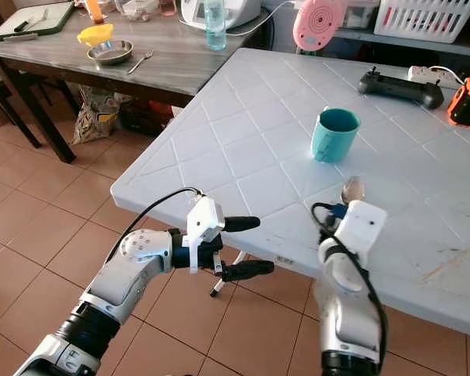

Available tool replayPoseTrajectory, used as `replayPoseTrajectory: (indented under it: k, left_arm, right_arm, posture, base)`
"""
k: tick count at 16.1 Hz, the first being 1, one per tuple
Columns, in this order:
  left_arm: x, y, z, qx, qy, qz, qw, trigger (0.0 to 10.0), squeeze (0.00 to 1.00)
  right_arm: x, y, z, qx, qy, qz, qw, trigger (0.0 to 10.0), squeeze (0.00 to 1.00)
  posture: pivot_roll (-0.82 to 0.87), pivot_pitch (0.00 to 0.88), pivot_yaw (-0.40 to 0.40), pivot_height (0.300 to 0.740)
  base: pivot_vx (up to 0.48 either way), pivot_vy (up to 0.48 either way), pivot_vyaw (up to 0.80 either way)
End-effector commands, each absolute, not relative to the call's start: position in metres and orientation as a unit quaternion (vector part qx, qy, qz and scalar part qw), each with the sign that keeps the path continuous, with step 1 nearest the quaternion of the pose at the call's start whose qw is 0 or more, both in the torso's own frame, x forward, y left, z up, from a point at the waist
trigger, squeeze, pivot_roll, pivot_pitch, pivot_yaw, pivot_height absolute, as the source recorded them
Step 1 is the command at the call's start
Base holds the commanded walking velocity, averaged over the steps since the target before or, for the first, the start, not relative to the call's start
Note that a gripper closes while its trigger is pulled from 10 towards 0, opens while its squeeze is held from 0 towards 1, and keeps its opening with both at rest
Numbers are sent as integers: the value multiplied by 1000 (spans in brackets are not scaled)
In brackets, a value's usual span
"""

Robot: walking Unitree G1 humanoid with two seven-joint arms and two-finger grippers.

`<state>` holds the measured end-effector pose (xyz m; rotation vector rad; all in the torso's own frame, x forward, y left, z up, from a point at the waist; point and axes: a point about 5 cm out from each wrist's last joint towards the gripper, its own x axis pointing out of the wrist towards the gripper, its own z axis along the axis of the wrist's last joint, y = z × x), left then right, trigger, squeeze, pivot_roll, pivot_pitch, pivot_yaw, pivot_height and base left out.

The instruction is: Setting the table

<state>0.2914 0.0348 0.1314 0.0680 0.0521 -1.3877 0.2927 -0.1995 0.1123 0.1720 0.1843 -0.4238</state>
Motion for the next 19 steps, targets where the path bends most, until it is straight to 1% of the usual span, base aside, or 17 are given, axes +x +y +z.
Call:
replayPoseTrajectory:
  k: [1, 6, 7, 8, 9, 10, 13, 16, 17, 19]
  left_arm:
    - [290, 35, 133, 35, 25, -647, 761, 10000, 0]
    - [291, 33, 135, 31, 21, -647, 762, 10000, 0]
    - [291, 32, 135, 31, 21, -648, 761, 10000, 0]
    - [290, 32, 135, 31, 21, -648, 760, 10000, 0]
    - [290, 32, 135, 31, 21, -649, 760, 10000, 0]
    - [290, 32, 135, 32, 21, -649, 760, 10000, 0]
    - [290, 32, 134, 32, 23, -649, 760, 10000, 0]
    - [289, 33, 133, 33, 24, -647, 761, 10000, 0]
    - [289, 33, 133, 33, 25, -646, 762, 10000, 0]
    - [289, 32, 132, 32, 26, -646, 762, 10000, 0]
  right_arm:
    - [293, -201, 115, 85, 91, -213, 969, 10000, 0]
    - [294, -204, 114, 84, 97, -220, 967, 10000, 0]
    - [295, -204, 113, 86, 98, -215, 968, 9725, 0]
    - [296, -204, 113, 85, 100, -212, 968, 4706, 0]
    - [297, -205, 113, 84, 101, -211, 969, 471, 0]
    - [299, -206, 113, 85, 102, -211, 969, 0, 0]
    - [302, -207, 113, 85, 108, -206, 969, 0, 0]
    - [299, -201, 108, 93, 128, -193, 968, 0, 0]
    - [296, -198, 104, 94, 134, -190, 968, 2627, 0]
    - [289, -194, 94, 97, 154, -184, 966, 2745, 0]
  posture:
    - [25, 113, 54, 740]
    - [23, 109, 53, 740]
    - [23, 109, 53, 740]
    - [23, 109, 53, 740]
    - [23, 109, 53, 740]
    - [25, 105, 55, 740]
    - [28, 107, 52, 740]
    - [30, 110, 47, 740]
    - [29, 112, 46, 740]
    - [26, 113, 46, 740]
  base:
    - [0, 0, 0]
    - [0, 0, 0]
    - [0, 0, 0]
    - [0, 0, 0]
    - [0, 0, 0]
    - [0, 0, 0]
    - [0, 0, 0]
    - [0, 0, 0]
    - [0, 0, 0]
    - [0, 0, 0]
